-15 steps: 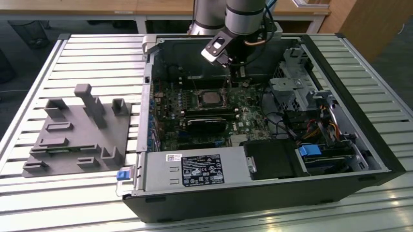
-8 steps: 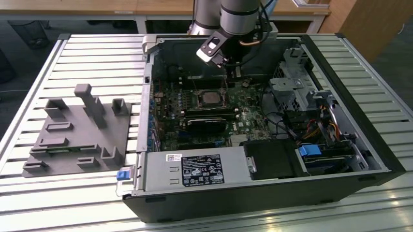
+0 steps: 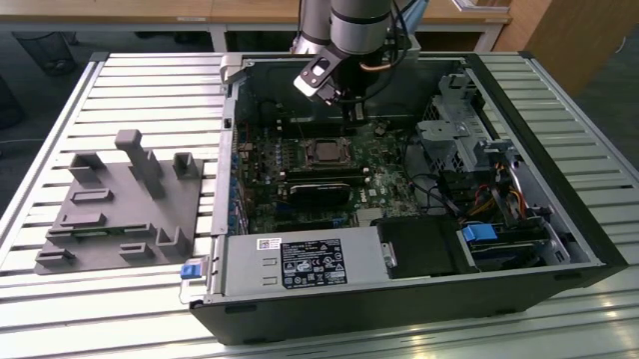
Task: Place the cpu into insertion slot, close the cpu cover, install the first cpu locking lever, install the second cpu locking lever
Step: 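Close the cpu cover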
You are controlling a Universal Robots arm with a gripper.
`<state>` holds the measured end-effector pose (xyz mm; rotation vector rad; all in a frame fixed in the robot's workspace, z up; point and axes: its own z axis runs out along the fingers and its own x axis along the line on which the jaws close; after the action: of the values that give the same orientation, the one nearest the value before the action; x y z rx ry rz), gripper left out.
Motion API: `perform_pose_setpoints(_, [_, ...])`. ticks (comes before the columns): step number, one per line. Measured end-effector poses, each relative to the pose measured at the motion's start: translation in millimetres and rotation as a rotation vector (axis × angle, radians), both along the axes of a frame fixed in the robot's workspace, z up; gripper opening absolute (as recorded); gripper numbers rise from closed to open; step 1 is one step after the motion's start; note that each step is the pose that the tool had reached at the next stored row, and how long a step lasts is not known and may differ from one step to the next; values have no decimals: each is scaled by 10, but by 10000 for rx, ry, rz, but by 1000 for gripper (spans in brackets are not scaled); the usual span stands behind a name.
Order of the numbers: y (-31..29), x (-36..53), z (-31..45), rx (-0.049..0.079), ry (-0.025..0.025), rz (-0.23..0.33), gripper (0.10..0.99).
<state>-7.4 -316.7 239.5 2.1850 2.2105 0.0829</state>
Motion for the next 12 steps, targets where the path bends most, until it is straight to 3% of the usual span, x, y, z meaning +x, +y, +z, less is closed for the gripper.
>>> perform_pose_setpoints(12, [-1,-112,-130,-1,1,12,106])
